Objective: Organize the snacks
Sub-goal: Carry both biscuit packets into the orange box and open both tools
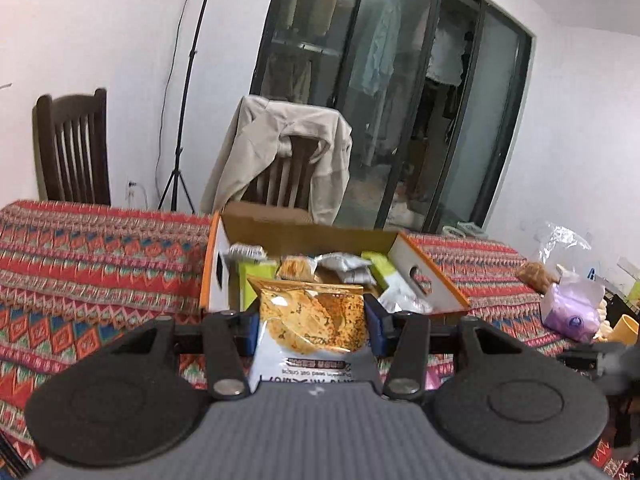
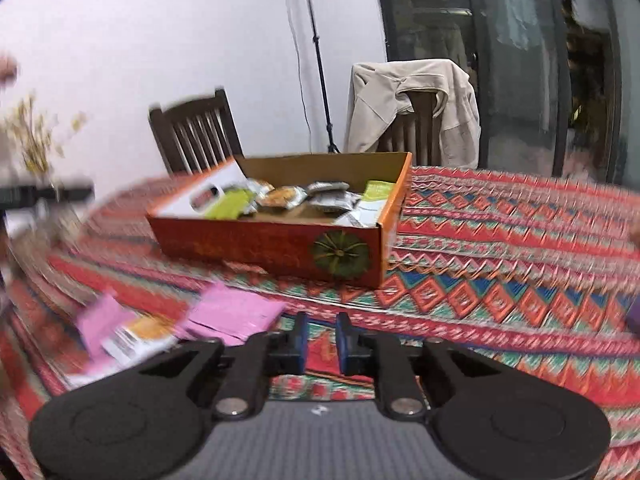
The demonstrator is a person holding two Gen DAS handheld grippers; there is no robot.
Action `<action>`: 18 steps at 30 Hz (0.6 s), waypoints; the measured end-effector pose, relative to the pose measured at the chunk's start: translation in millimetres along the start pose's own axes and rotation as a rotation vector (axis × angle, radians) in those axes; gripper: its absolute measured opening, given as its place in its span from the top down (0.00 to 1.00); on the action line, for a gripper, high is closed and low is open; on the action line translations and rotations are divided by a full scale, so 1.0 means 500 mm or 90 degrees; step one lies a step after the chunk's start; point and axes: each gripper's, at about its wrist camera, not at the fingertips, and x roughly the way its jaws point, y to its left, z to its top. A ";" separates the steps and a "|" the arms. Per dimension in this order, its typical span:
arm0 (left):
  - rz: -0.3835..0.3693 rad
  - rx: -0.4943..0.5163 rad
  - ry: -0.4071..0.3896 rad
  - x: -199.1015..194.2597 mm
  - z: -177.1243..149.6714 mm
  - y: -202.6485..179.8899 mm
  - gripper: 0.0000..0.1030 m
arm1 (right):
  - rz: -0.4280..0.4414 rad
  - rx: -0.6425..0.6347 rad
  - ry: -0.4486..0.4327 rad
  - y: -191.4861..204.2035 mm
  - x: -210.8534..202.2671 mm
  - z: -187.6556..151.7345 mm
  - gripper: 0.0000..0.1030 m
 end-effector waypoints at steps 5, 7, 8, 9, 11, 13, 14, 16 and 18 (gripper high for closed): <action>-0.005 -0.003 0.022 0.033 -0.028 0.014 0.53 | -0.048 -0.039 0.056 0.023 0.004 -0.059 0.41; -0.010 0.006 0.045 0.050 -0.045 0.011 0.53 | -0.040 -0.005 0.055 0.020 -0.010 -0.084 0.30; -0.010 0.013 0.054 0.058 -0.053 0.008 0.53 | -0.034 0.010 0.053 0.021 -0.015 -0.097 0.27; -0.009 0.017 0.059 0.063 -0.059 0.004 0.53 | -0.034 0.013 0.053 0.023 -0.015 -0.106 0.27; -0.009 0.024 0.065 0.067 -0.068 0.001 0.53 | -0.053 -0.007 0.050 0.034 -0.007 -0.121 0.29; -0.007 0.030 0.068 0.070 -0.074 -0.004 0.53 | -0.069 -0.028 0.048 0.041 0.009 -0.129 0.27; -0.004 0.034 0.067 0.070 -0.077 -0.006 0.53 | -0.064 -0.026 0.047 0.042 0.012 -0.130 0.28; 0.000 0.035 0.066 0.069 -0.078 -0.005 0.53 | -0.061 -0.031 0.048 0.042 0.016 -0.127 0.32; 0.000 0.031 0.066 0.070 -0.078 -0.004 0.53 | -0.059 -0.026 0.051 0.044 0.017 -0.125 0.35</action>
